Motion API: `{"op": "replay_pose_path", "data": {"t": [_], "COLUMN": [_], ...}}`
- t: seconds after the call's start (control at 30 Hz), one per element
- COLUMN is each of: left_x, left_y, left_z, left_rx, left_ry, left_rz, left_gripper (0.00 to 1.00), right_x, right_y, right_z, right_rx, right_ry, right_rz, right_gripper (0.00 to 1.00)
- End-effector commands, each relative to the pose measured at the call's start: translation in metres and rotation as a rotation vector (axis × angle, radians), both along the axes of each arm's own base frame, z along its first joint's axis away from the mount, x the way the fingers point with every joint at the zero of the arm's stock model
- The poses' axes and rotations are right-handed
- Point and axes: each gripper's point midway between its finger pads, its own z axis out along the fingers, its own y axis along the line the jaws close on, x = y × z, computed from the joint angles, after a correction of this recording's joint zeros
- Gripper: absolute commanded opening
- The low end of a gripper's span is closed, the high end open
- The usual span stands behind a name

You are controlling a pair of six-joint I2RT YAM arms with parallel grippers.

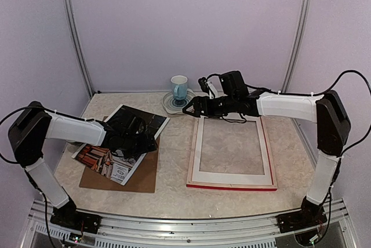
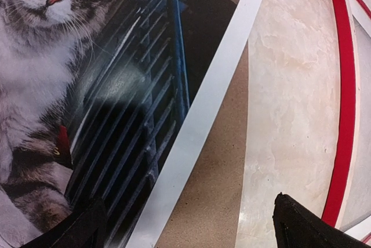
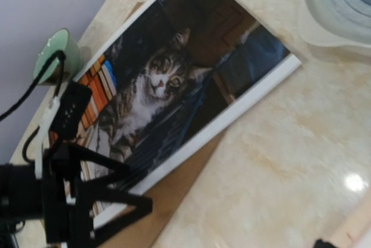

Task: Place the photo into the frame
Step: Adjust the backboard at the center of the board.

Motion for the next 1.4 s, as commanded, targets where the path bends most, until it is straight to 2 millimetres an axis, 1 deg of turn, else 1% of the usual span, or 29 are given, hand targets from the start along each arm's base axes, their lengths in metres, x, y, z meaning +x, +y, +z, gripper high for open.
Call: {"op": "replay_pose_path", "data": {"t": [0.0,0.07,0.1,0.17,0.23,0.33,0.4,0.57,0.7,0.77,0.9,1.03,1.17,1.3,1.37], "left_x": [-0.009,-0.006,-0.003,0.001,0.003,0.004,0.003,-0.001,-0.001,-0.001,0.001,0.009,0.023,0.039,0.049], "left_y": [-0.001,0.001,0.005,0.012,0.02,0.032,0.04,0.054,0.065,0.07,0.079,0.094,0.112,0.141,0.155], "left_z": [0.0,0.011,0.019,0.029,0.038,0.045,0.047,0.048,0.047,0.046,0.05,0.06,0.074,0.088,0.098], "left_rx": [-0.029,-0.032,-0.033,-0.024,-0.012,-0.005,-0.007,-0.004,0.007,0.009,0.014,0.023,0.034,0.092,0.127], "left_ry": [0.02,-0.008,-0.028,-0.052,-0.074,-0.093,-0.098,-0.105,-0.112,-0.109,-0.124,-0.149,-0.186,-0.214,-0.228], "left_rz": [0.001,0.013,0.025,0.045,0.067,0.093,0.108,0.134,0.155,0.166,0.182,0.218,0.269,0.352,0.397], "left_gripper": [0.99,0.99,0.99,0.99,0.99,0.99,0.99,0.99,0.99,0.99,0.99,0.99,0.99,0.99,0.99], "right_x": [0.008,0.015,0.017,0.022,0.025,0.031,0.031,0.039,0.051,0.054,0.065,0.076,0.085,0.089,0.09], "right_y": [0.026,0.033,0.039,0.046,0.053,0.061,0.066,0.081,0.091,0.095,0.102,0.109,0.117,0.123,0.126], "right_z": [0.004,-0.004,-0.012,-0.018,-0.026,-0.037,-0.048,-0.055,-0.061,-0.07,-0.08,-0.094,-0.099,-0.106,-0.11], "right_rx": [0.041,0.046,0.048,0.066,0.089,0.119,0.126,0.146,0.147,0.135,0.132,0.135,0.152,0.172,0.182], "right_ry": [0.045,0.083,0.105,0.138,0.179,0.231,0.273,0.285,0.287,0.311,0.329,0.354,0.376,0.408,0.428], "right_rz": [0.02,0.01,0.011,0.001,-0.011,-0.02,-0.019,-0.033,-0.059,-0.075,-0.109,-0.138,-0.153,-0.163,-0.171], "right_gripper": [0.92,0.91,0.91,0.91,0.91,0.9,0.9,0.89,0.89,0.89,0.88,0.87,0.86,0.86,0.86]}}
